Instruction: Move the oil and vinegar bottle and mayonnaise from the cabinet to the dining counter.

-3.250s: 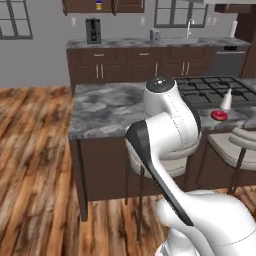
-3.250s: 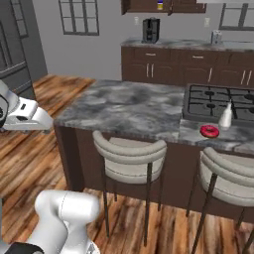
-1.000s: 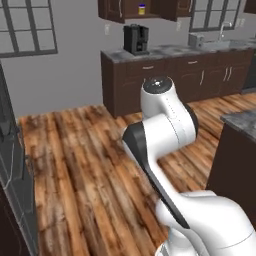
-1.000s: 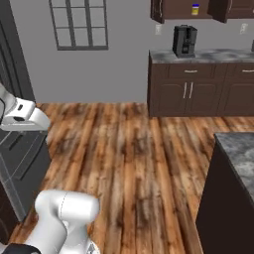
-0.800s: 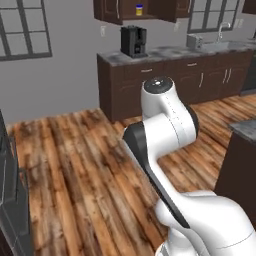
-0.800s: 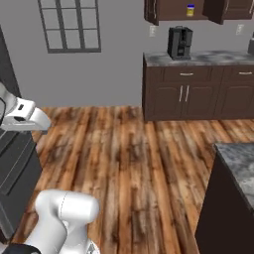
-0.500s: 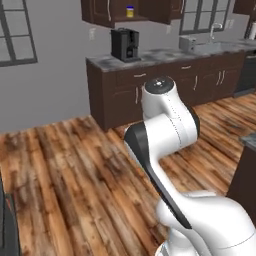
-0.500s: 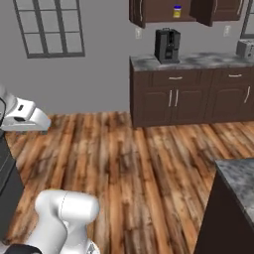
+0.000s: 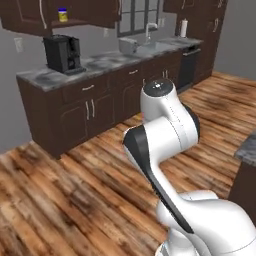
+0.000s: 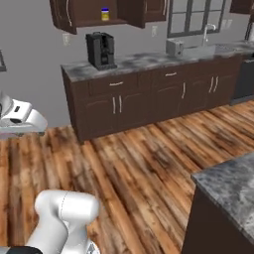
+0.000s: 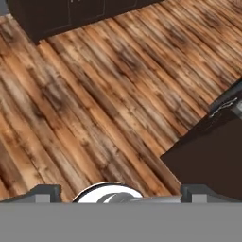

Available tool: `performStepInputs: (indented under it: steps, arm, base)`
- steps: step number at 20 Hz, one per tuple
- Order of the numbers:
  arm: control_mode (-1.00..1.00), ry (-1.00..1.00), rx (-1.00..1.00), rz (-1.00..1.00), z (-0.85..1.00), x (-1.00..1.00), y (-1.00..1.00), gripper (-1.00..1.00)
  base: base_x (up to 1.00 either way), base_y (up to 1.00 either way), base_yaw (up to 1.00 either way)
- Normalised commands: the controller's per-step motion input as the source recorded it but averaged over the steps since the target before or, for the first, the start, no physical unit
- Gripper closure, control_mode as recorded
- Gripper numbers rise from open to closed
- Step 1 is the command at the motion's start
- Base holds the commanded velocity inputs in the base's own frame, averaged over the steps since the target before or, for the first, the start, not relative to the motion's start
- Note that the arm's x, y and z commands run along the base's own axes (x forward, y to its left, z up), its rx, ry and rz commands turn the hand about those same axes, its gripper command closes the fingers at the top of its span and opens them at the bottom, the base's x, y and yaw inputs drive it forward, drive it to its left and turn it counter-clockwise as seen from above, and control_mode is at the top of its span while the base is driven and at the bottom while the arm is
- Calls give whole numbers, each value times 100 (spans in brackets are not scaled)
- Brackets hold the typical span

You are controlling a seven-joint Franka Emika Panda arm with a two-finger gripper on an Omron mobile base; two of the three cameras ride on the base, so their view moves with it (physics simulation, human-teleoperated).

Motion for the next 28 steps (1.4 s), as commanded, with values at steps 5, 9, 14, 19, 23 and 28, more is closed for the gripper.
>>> performStepInputs:
  steps: [5, 9, 14, 19, 23, 28]
  arm:
    - [100, 0, 0, 0, 0, 0, 0, -100]
    - [100, 0, 0, 0, 0, 0, 0, -100]
    - [100, 0, 0, 0, 0, 0, 0, -100]
    - [100, 0, 0, 0, 0, 0, 0, -100]
    - [100, 0, 0, 0, 0, 0, 0, -100]
    - [100, 0, 0, 0, 0, 0, 0, -100]
  base:
    - [100, 14, -65]
    - [100, 19, -63]
    - [100, 28, -51]
    - [100, 39, -39]
    - [100, 47, 4]
    - [100, 33, 35]
